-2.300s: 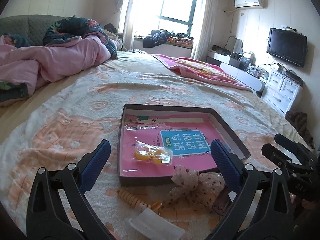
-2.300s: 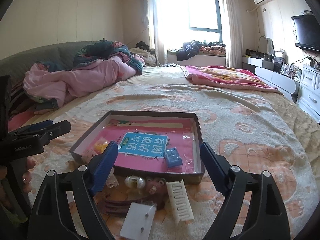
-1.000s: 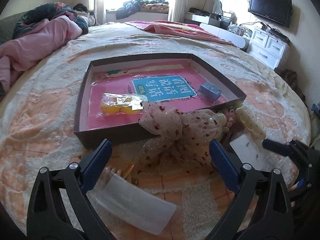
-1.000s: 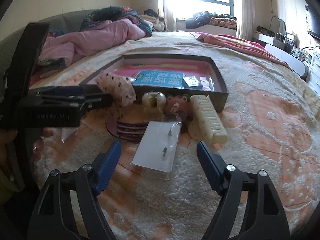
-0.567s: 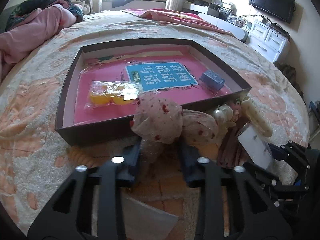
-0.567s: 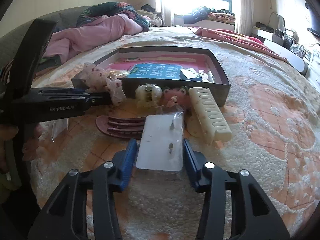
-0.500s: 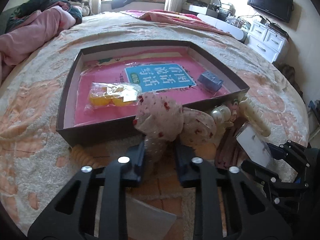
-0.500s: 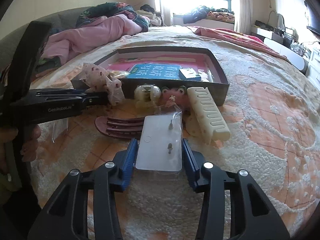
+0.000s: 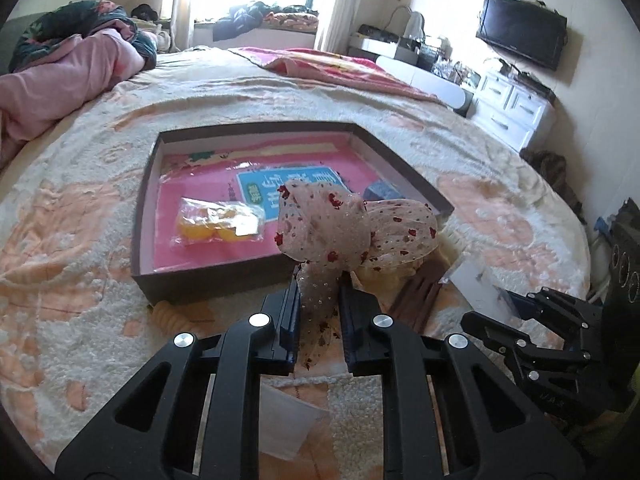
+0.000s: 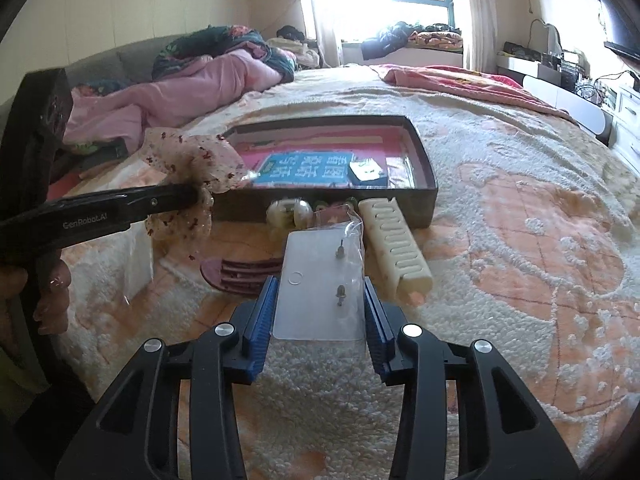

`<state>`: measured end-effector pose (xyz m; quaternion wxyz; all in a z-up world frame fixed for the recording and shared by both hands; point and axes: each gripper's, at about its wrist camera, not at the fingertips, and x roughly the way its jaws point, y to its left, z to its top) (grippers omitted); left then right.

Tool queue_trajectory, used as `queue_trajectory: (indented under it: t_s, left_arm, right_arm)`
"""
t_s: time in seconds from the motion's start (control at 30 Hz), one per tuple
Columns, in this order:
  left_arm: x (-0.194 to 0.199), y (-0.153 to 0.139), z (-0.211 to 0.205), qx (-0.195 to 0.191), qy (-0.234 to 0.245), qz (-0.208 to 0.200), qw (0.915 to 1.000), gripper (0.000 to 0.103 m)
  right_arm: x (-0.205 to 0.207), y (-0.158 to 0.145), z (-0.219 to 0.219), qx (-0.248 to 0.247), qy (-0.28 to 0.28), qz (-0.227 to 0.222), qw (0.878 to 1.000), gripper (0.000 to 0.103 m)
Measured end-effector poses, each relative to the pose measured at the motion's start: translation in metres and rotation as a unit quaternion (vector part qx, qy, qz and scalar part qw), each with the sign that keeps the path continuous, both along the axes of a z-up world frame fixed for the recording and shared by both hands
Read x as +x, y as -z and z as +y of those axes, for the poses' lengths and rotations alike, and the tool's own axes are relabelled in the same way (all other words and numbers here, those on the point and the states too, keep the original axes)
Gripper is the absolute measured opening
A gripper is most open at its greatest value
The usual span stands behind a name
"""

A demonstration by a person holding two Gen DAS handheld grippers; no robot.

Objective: Organize jewelry
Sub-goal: 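Grasp the polka-dot bow with the left tool while the right grasps the earring bag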

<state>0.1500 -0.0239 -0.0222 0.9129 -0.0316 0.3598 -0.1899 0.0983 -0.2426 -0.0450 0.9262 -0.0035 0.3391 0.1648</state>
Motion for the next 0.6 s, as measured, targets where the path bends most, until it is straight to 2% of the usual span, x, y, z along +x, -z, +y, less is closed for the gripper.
queue_trajectory:
  t_s: [0.27,0.6]
  left_arm:
    - [0.006,-0.008,0.022,-0.009,-0.034,-0.005,0.9994,0.01]
    - [0.014,-0.018,0.049,-0.025,-0.079,-0.012,0.9965,0.01]
  right_arm:
    - [0.0,-0.015,0.002,0.005,-0.009,-0.017,1.0,0.039]
    - [0.02,-0.037,0.02,0.001,-0.039,-0.033,0.999,0.039]
